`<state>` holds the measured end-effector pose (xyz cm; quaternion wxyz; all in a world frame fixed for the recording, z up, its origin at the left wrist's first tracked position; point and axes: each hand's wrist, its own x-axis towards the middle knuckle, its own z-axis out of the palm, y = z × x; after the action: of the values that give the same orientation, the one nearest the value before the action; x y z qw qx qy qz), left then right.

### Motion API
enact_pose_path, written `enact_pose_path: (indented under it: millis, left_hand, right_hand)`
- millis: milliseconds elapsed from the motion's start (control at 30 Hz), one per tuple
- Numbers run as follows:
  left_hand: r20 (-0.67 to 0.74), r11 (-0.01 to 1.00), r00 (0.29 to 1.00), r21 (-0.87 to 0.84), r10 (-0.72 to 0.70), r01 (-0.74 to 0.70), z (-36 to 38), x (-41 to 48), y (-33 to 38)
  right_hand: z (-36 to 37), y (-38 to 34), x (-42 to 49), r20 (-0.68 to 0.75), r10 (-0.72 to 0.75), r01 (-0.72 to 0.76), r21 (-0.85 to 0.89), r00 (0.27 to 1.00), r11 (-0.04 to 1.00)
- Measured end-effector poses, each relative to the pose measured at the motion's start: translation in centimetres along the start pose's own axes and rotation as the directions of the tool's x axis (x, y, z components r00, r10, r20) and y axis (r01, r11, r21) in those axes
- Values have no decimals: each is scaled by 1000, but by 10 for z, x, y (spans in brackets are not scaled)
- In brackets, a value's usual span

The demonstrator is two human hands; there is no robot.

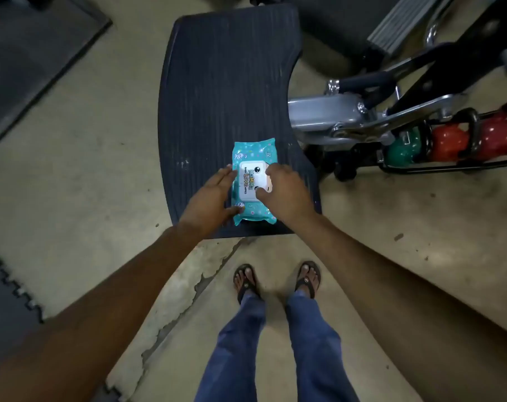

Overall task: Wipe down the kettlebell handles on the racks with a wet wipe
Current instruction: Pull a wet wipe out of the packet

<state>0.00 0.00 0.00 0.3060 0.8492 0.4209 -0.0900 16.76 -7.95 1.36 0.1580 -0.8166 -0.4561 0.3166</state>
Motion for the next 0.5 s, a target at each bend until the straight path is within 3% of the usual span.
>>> enact_pose_path:
  millis: [167,500]
  left_hand:
    - [68,996,997,70,42,-47,9,12,-13]
    - [-79,999,996,23,41,-39,23,20,-25]
  right_hand:
    - [19,-12,10,-18,60,-62,-87,998,994]
    - [28,-13,27,-81,-5,-8,-154,997,988]
